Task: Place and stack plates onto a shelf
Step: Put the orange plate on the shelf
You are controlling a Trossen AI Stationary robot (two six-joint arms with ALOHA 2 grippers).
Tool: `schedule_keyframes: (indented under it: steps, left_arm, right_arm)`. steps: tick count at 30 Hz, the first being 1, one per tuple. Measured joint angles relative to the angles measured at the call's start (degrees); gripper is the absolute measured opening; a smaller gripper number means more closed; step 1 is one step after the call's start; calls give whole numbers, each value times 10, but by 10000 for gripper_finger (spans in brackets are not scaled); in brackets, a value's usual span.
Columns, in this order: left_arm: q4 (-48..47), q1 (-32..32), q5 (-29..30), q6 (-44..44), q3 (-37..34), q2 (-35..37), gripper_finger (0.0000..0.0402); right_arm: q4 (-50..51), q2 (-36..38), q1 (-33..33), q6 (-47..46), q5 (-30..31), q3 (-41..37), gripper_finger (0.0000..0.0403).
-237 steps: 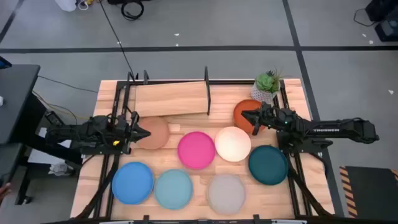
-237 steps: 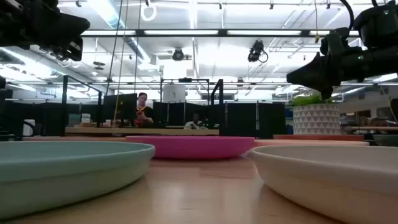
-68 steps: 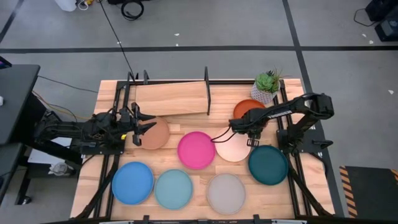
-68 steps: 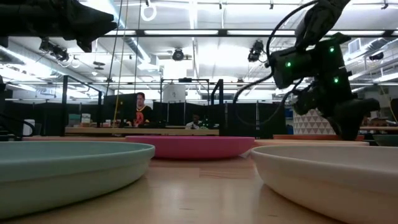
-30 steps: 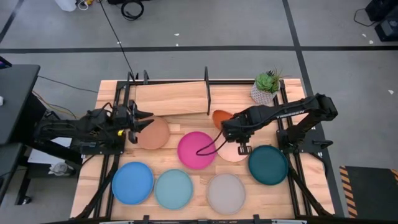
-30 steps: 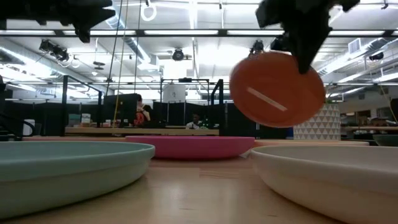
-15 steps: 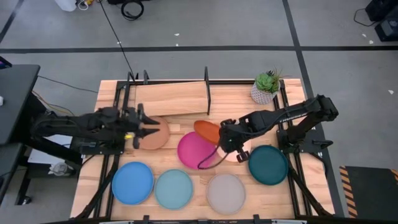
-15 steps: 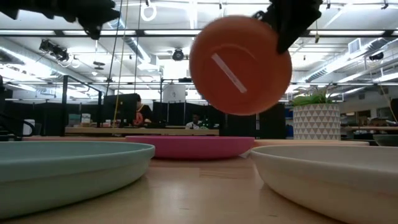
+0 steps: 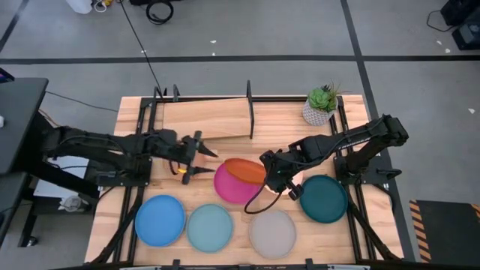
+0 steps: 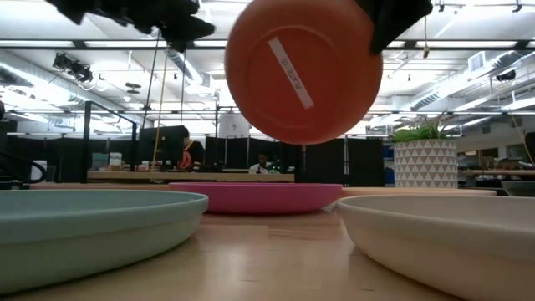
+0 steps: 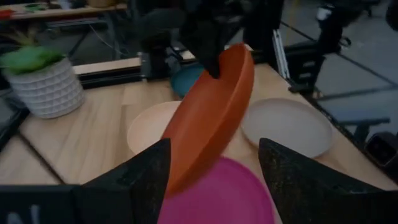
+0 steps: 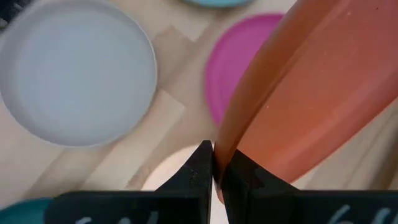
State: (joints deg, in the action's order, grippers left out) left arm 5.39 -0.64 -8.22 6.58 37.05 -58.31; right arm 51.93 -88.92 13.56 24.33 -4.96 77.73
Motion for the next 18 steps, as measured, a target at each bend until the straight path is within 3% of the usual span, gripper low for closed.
schedule_keyframes:
  steps: [10, 18]
  left_arm:
    - [9, -36, -39, 77, 56, -117, 254]
    - [38, -60, 19, 121, 59, -153, 232]
  right_arm:
    - [-28, 0, 0, 14, -26, 0, 27]
    - [-61, 1, -6, 3, -27, 0, 27]
